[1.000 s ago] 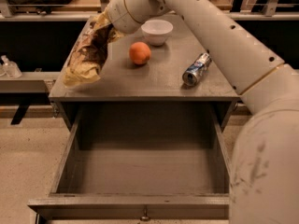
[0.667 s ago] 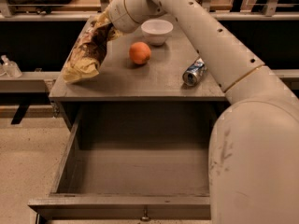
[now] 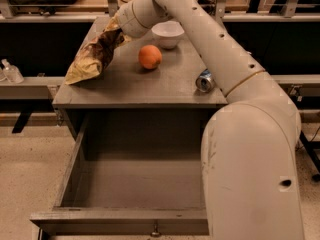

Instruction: Pick brown chip bag from top drawer and place on counter

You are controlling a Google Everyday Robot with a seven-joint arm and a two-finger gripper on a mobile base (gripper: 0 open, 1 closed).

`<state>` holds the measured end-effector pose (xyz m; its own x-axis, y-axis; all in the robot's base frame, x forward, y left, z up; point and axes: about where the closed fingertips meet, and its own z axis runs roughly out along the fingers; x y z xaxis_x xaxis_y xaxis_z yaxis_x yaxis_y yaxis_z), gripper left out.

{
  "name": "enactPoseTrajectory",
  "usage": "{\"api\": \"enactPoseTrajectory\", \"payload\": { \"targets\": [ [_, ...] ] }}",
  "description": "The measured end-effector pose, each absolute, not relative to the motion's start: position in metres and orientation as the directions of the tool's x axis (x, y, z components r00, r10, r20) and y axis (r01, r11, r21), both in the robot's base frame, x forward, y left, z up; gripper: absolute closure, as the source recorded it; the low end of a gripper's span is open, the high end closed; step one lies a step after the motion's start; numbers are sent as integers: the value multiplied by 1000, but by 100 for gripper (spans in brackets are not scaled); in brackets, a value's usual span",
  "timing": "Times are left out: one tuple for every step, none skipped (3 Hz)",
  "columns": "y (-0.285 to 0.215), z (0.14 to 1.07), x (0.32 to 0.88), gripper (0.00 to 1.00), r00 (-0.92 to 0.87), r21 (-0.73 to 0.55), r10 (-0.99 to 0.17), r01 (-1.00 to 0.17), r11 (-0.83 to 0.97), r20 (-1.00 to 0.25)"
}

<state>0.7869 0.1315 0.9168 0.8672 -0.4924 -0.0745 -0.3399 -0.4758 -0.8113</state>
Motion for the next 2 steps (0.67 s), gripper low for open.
{"api": "enactPoseTrajectory", "payload": {
  "targets": [
    [134, 914, 787, 59, 869, -809, -489, -341, -478, -77],
    [138, 909, 782, 36, 862, -801, -498, -365, -475, -97]
  ]
}}
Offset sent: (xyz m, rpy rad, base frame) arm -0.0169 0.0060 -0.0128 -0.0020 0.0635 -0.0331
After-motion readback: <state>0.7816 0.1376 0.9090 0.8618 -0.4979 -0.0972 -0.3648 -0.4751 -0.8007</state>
